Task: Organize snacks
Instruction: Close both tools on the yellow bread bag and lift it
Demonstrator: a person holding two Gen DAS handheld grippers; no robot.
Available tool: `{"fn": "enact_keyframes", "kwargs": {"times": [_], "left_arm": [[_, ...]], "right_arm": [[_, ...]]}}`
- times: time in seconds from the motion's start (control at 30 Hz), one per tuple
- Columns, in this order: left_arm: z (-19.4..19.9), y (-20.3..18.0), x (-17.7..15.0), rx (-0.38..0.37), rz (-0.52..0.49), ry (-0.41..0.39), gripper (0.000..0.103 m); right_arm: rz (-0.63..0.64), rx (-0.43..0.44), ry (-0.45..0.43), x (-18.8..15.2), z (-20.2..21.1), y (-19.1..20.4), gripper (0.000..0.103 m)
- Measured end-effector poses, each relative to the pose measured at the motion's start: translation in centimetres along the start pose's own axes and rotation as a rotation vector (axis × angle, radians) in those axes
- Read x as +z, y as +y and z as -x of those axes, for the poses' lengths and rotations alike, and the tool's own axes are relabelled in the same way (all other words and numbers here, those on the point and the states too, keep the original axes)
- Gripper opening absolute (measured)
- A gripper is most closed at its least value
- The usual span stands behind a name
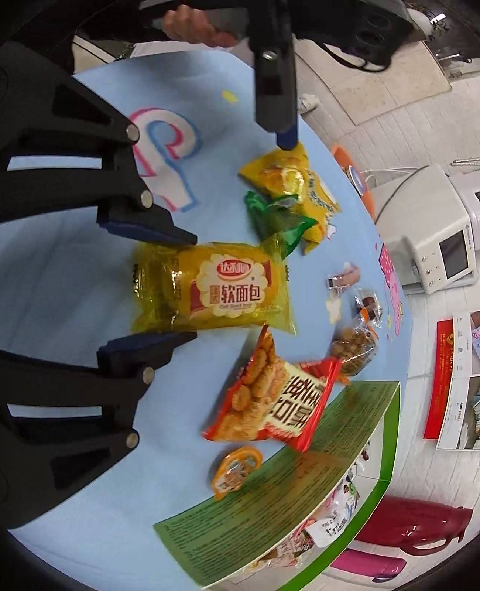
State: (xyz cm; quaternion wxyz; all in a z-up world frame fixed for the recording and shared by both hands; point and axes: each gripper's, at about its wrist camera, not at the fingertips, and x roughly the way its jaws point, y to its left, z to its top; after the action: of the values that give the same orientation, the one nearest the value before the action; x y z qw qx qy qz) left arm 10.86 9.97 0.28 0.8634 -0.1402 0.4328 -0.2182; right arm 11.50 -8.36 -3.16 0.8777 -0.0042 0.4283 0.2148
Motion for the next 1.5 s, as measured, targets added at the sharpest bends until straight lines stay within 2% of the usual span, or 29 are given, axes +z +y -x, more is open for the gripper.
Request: {"fn": "enact_keyframes", "kwargs": {"times": [0.13,0.3,0.43,0.67,0.77,0.83,0.93,1.07,1.3,1.43,1.5], "left_arm": [[-1.5,-2.3,-0.2,-0.033,-0.035,0.045,0.087],[-4.2,-5.4,0.1,-0.100,-0.091,0.115,0.087],[-6.7,-6.9,1.1,-0.159,-0.096,0.167,0.086],[-10.3,-8.6,2.3,-0.255,-0.090,0.249,0.086],[-11.7,-9.6,2.4,-0.263,-0.127,0.285,0.078],[-12.4,-10.0,2.1,-0.278,-0.144,0.317,0.059],[-12.8,-9.6,1.3,-0.292,-0.132,0.354,0.047],[-11.6,-9.2,-0.3,-0.338,-0.092,0.370,0.047],[-9.3,-8.7,-1.6,-0.374,-0.038,0.341,0.050],[-10.1,-9.2,-1.3,-0.348,-0.067,0.347,0.053],[-10.9,-9.0,-1.2,-0.352,-0.045,0.363,0.053]], "right_arm": [[0.018,-0.052,0.000,-3.0,2.6,-0.8,0.049],[-0.103,-0.102,-0.039,-5.2,5.0,-3.3,0.065],[-0.246,-0.070,-0.078,-6.8,7.1,-5.1,0.065],[-0.532,0.050,-0.136,-9.7,9.5,-7.5,0.065],[-0.601,0.106,-0.159,-10.7,9.9,-7.6,0.065],[-0.630,0.140,-0.173,-10.8,9.8,-7.8,0.065],[-0.663,0.169,-0.189,-10.8,9.6,-8.3,0.065],[-0.672,0.178,-0.194,-10.6,9.4,-8.4,0.061],[-0.720,0.208,-0.192,-11.7,9.9,-7.9,0.060],[-0.706,0.206,-0.193,-11.6,9.7,-7.7,0.059],[-0.712,0.212,-0.194,-11.4,9.3,-7.9,0.052]]}}
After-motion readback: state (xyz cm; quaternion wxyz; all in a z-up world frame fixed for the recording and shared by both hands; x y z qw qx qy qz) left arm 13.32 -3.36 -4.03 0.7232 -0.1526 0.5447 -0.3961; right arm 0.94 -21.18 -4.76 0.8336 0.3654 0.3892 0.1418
